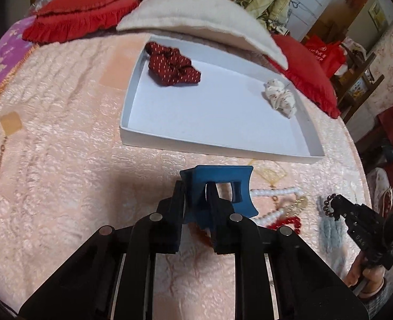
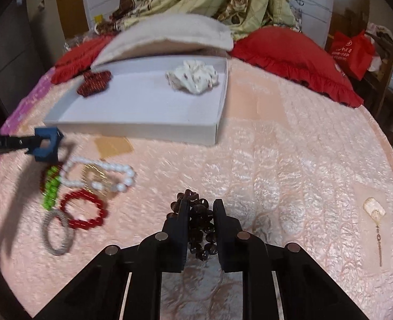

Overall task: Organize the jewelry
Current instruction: 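Grasp the blue hair clip with left tool while right grasps brown bead bracelet, then lower the clip and bead bracelet into the tray and open both tools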

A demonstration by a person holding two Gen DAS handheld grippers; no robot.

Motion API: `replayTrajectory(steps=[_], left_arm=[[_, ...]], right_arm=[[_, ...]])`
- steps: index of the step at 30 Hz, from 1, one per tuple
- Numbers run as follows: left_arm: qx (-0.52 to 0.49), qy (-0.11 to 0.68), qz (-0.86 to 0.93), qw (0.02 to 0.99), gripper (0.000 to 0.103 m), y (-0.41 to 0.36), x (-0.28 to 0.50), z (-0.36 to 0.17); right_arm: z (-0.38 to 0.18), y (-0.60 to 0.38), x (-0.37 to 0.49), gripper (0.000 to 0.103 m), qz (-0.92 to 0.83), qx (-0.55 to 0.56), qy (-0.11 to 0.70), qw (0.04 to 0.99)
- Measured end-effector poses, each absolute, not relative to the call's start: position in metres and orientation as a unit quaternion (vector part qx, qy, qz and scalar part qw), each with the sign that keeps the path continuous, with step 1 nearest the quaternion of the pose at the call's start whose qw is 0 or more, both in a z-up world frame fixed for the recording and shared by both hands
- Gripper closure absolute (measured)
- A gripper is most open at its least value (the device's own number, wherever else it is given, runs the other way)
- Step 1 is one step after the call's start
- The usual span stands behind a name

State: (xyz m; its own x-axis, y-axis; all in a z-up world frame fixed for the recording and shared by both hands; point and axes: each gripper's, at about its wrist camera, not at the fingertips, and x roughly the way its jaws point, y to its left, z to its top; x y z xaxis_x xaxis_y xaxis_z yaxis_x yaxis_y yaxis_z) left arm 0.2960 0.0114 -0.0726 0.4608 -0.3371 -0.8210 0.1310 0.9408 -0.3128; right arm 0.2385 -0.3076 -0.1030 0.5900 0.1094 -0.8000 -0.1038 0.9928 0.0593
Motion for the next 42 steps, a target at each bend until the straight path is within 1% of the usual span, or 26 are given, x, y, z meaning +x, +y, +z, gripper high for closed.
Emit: replayTrajectory(steps=[9, 14, 17, 21, 25, 30, 35, 36, 38, 39, 40, 42], left_arm=[[-0.143, 0.47, -0.131, 0.861, 0.088, 0.039, 0.282, -0.037], [-0.156, 0.458, -0.118, 0.867, 0.088, 0.054, 0.301, -0.02], [-0.159, 0.455, -0.112, 0.869, 0.088, 0.056, 0.321, -0.015], [-0.155, 0.468, -0.104, 0.863, 0.088, 0.053, 0.349, -0.024], [-0.125, 0.498, -0.084, 0.854, 0.088, 0.041, 0.375, -0.051], [-0.095, 0.519, -0.063, 0.847, 0.088, 0.035, 0.394, -0.079], [-0.101, 0.52, -0.05, 0.847, 0.088, 0.038, 0.4, -0.09], [-0.106, 0.517, -0.051, 0.848, 0.086, 0.039, 0.399, -0.09], [-0.117, 0.518, -0.063, 0.845, 0.082, 0.041, 0.398, -0.089], [-0.121, 0.517, -0.068, 0.845, 0.077, 0.042, 0.397, -0.088], [-0.124, 0.514, -0.069, 0.846, 0.072, 0.042, 0.395, -0.085], [-0.126, 0.503, -0.071, 0.852, 0.069, 0.043, 0.389, -0.077]], right_arm=[[-0.047, -0.299, 0.231, 0.087, 0.078, 0.029, 0.407, 0.91], [-0.015, -0.29, 0.253, 0.087, 0.1, 0.063, 0.384, 0.916], [-0.006, -0.283, 0.275, 0.086, 0.117, 0.087, 0.382, 0.912], [-0.021, -0.269, 0.317, 0.086, 0.119, 0.104, 0.406, 0.9], [-0.055, -0.258, 0.351, 0.086, 0.102, 0.101, 0.441, 0.886], [-0.089, -0.264, 0.374, 0.087, 0.071, 0.094, 0.47, 0.875], [-0.114, -0.281, 0.385, 0.087, 0.039, 0.102, 0.49, 0.865], [-0.117, -0.284, 0.386, 0.086, 0.035, 0.107, 0.493, 0.863], [-0.12, -0.291, 0.387, 0.079, 0.027, 0.113, 0.494, 0.862], [-0.12, -0.293, 0.386, 0.068, 0.025, 0.114, 0.491, 0.863], [-0.118, -0.294, 0.385, 0.062, 0.023, 0.114, 0.486, 0.866], [-0.111, -0.297, 0.379, 0.06, 0.025, 0.117, 0.476, 0.871]])
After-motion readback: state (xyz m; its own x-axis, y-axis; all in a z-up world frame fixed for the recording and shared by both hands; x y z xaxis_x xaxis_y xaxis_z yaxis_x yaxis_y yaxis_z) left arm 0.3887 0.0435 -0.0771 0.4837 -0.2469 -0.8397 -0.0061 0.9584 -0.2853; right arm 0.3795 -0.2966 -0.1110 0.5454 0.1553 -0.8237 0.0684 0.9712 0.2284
